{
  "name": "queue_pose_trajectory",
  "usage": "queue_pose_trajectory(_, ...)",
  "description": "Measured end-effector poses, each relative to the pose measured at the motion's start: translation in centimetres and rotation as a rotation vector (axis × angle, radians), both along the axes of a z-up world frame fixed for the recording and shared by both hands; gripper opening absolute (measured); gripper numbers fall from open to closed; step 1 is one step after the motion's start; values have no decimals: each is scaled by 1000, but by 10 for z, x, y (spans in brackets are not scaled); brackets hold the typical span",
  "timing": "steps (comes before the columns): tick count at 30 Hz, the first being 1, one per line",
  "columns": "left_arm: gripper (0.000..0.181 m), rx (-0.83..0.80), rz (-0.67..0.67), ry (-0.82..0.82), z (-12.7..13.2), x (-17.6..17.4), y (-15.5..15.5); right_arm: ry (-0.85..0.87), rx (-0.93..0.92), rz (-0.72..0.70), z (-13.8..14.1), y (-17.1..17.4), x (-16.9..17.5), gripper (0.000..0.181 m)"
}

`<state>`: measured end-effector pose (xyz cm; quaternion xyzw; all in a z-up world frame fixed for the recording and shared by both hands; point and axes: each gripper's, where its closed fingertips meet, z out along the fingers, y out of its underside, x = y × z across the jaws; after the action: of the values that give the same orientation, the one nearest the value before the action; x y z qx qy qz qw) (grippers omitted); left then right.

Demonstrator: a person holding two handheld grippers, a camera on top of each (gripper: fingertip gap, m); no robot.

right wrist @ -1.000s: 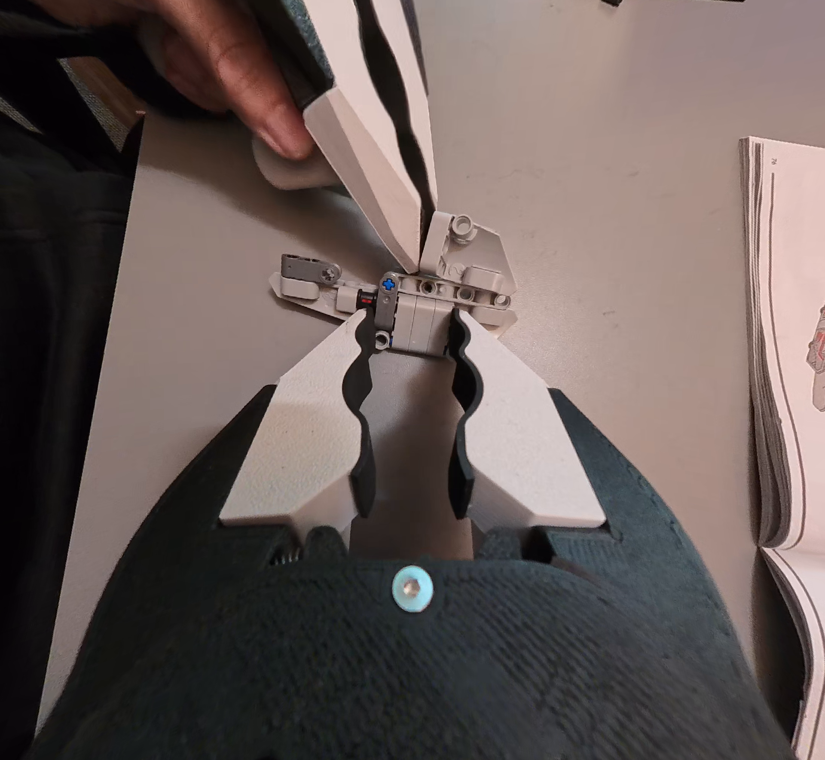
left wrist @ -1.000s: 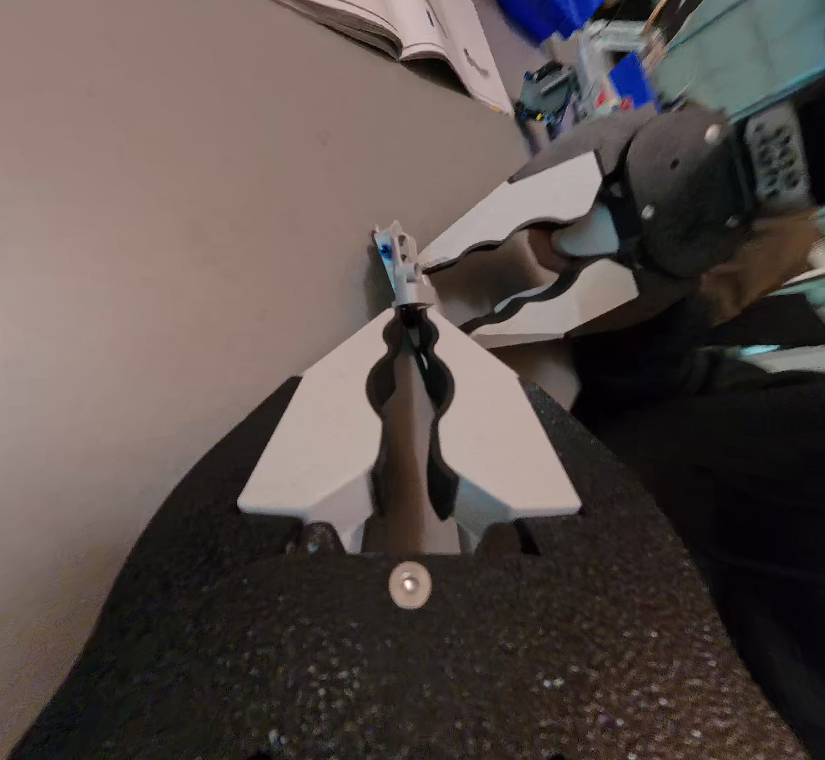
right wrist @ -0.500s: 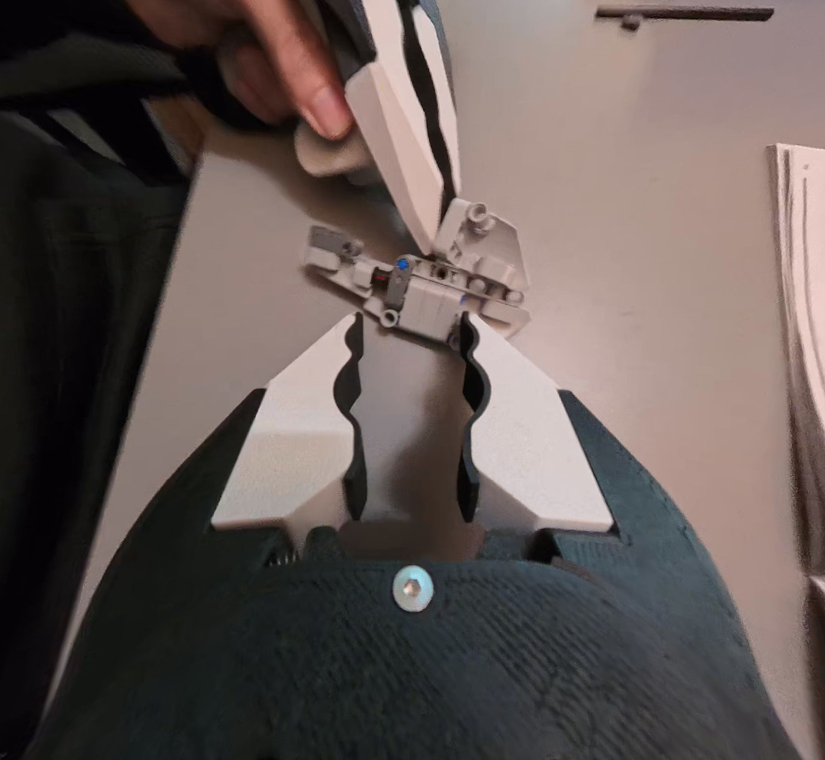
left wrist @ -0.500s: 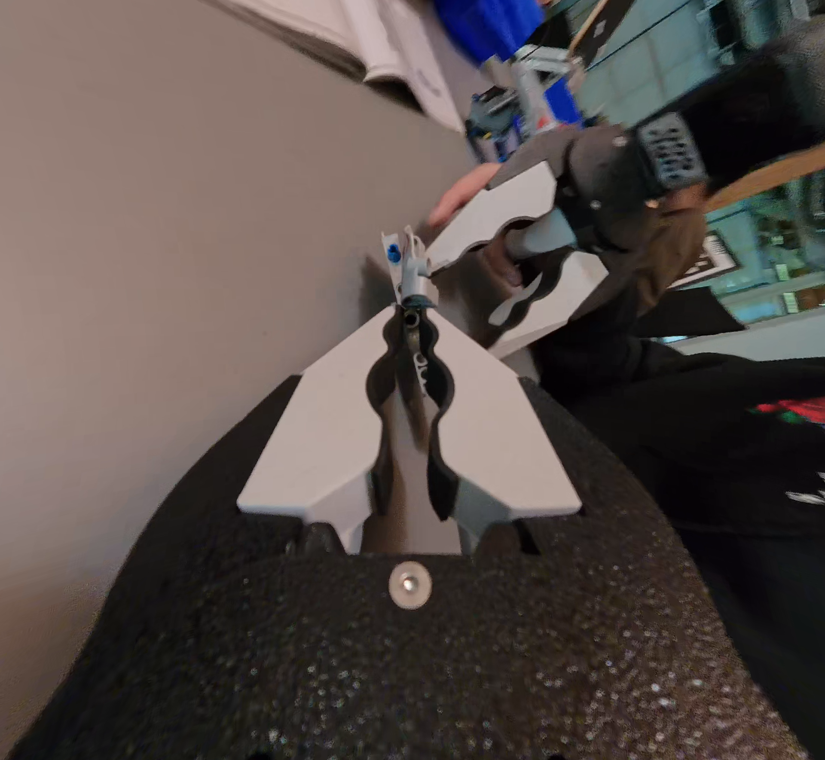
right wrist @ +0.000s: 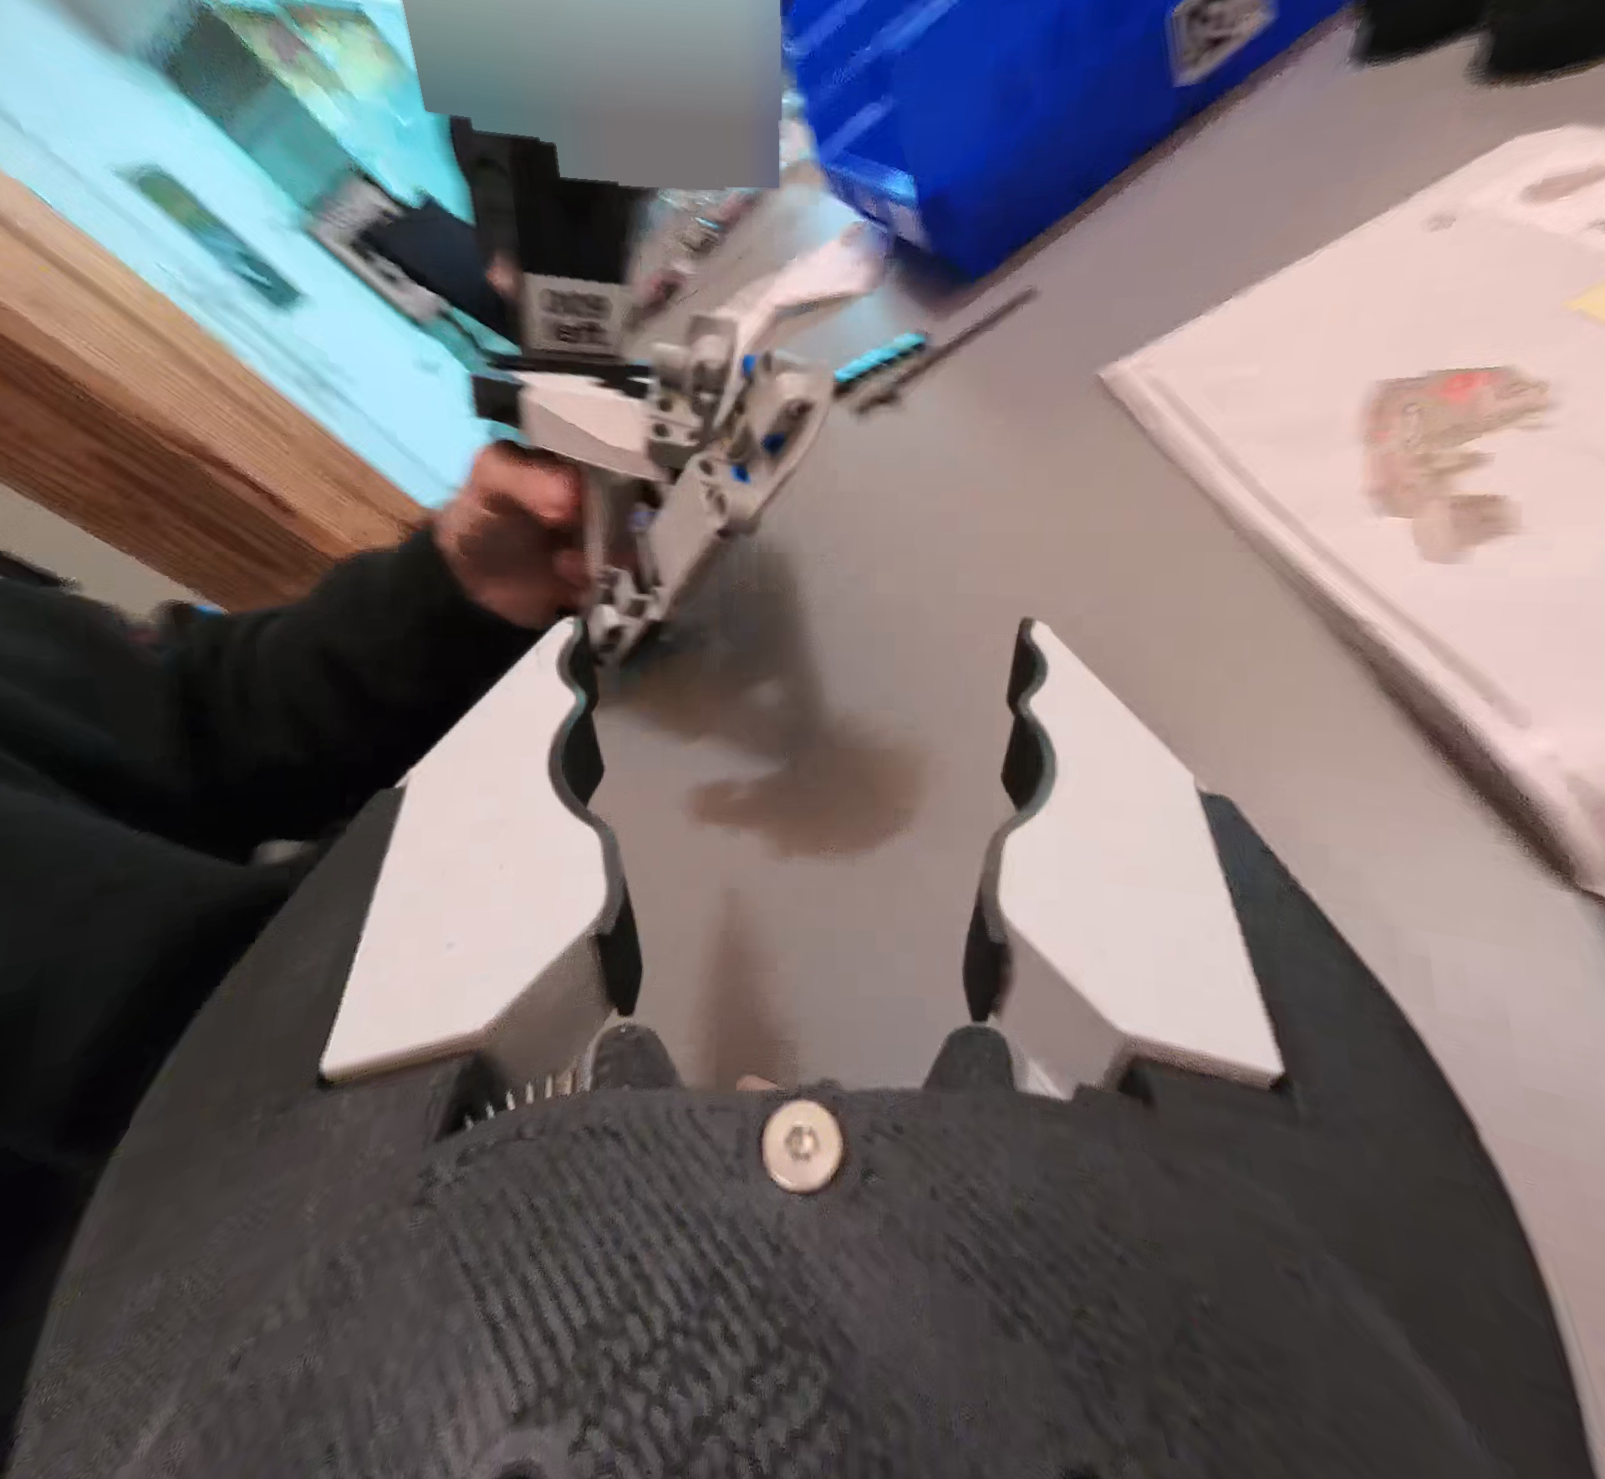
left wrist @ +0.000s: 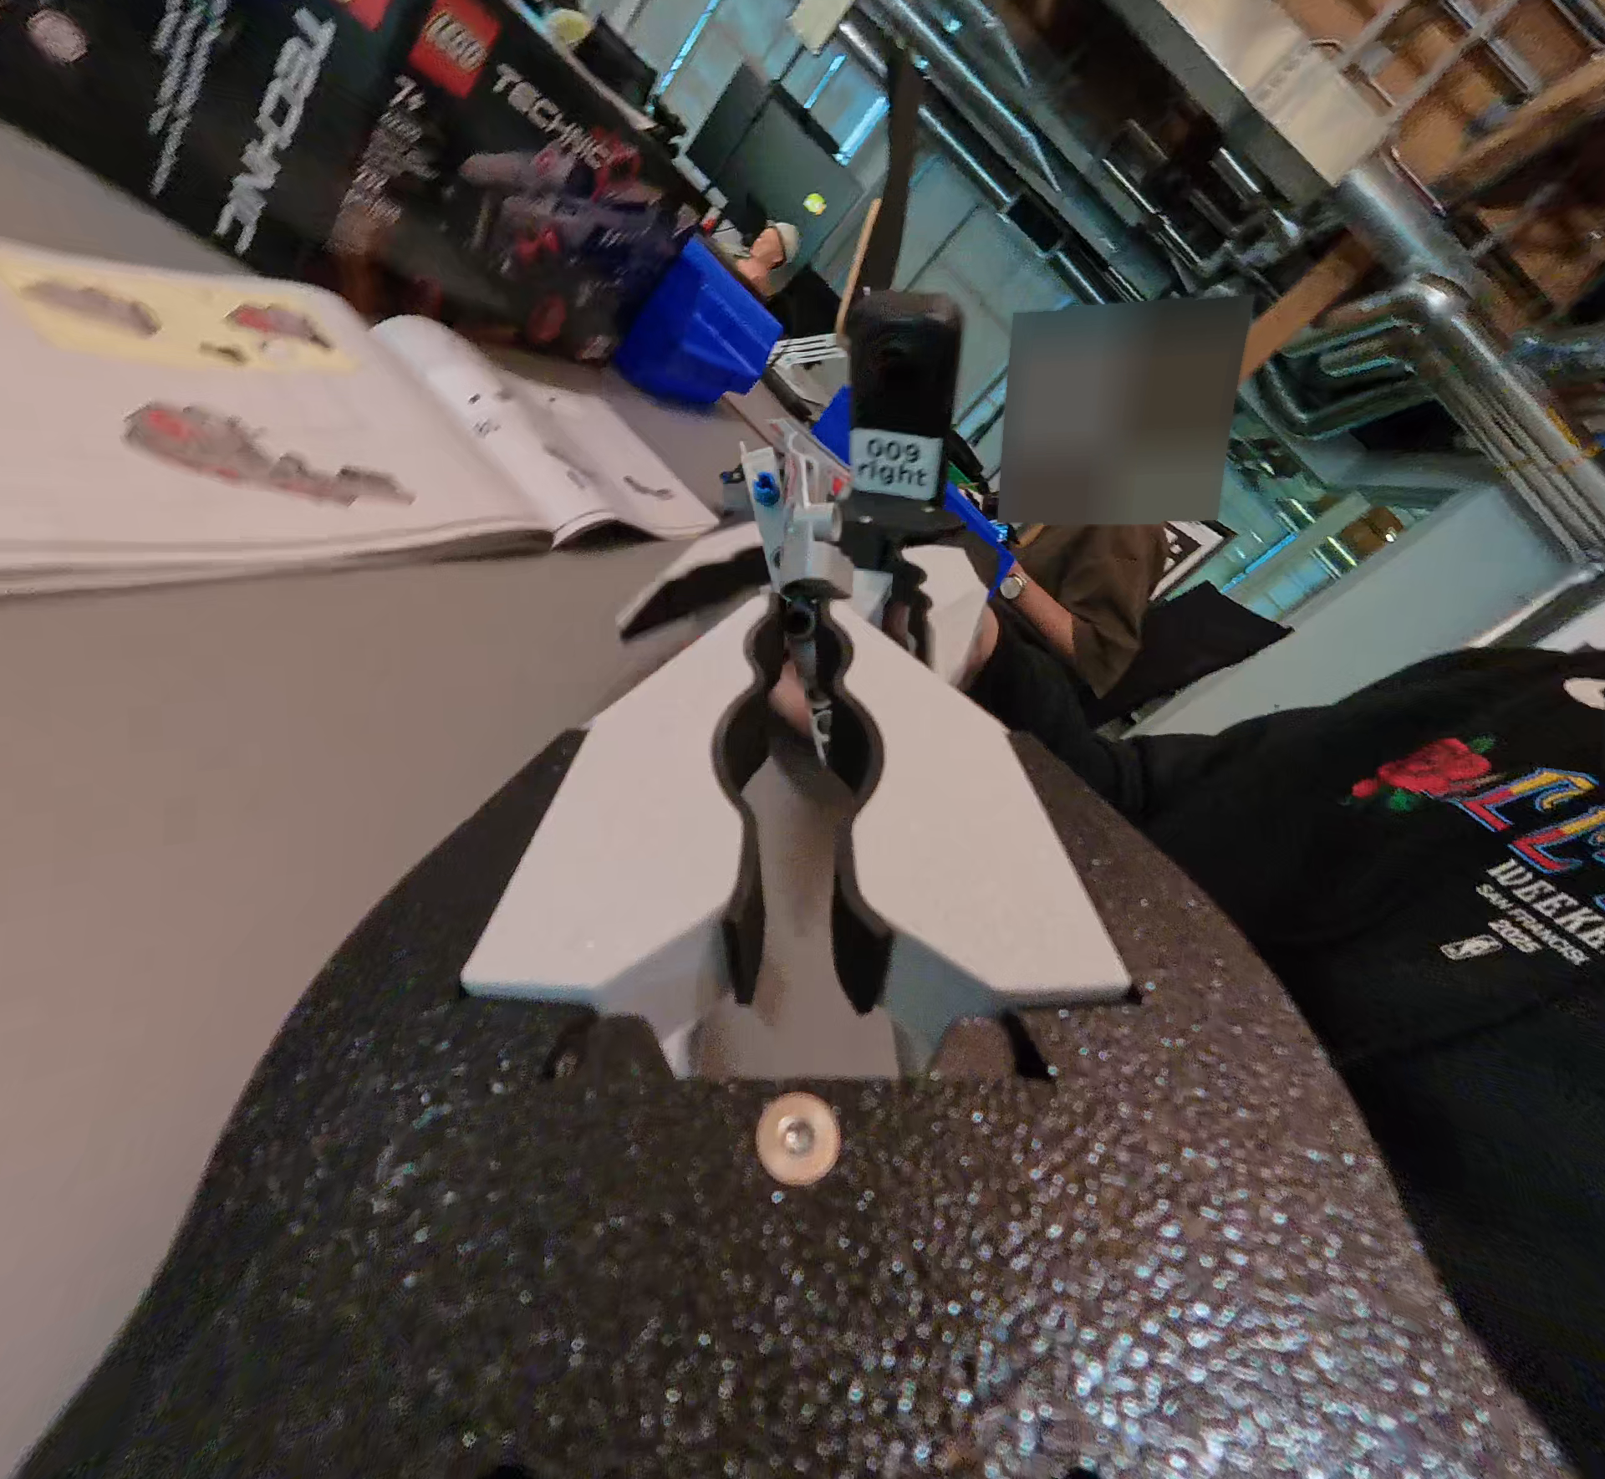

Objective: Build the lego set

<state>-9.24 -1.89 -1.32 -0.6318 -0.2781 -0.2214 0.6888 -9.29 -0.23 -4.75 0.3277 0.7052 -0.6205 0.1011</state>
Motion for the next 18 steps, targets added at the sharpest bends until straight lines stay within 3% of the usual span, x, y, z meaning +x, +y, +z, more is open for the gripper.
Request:
queue_pose_trajectory(4, 4, 6, -48, 89, 6, 1, 18, -102, -284, 63, 28, -15, 13, 66)
queue_pose_trajectory(8, 4, 42, -81, 98, 8, 2, 28, -79, -373, 14, 40, -6, 8, 18)
queue_pose_trajectory(18, 4, 19, -95, 139, 3, 0, 35, -9, -267, -41, 34, 3, 3, 15)
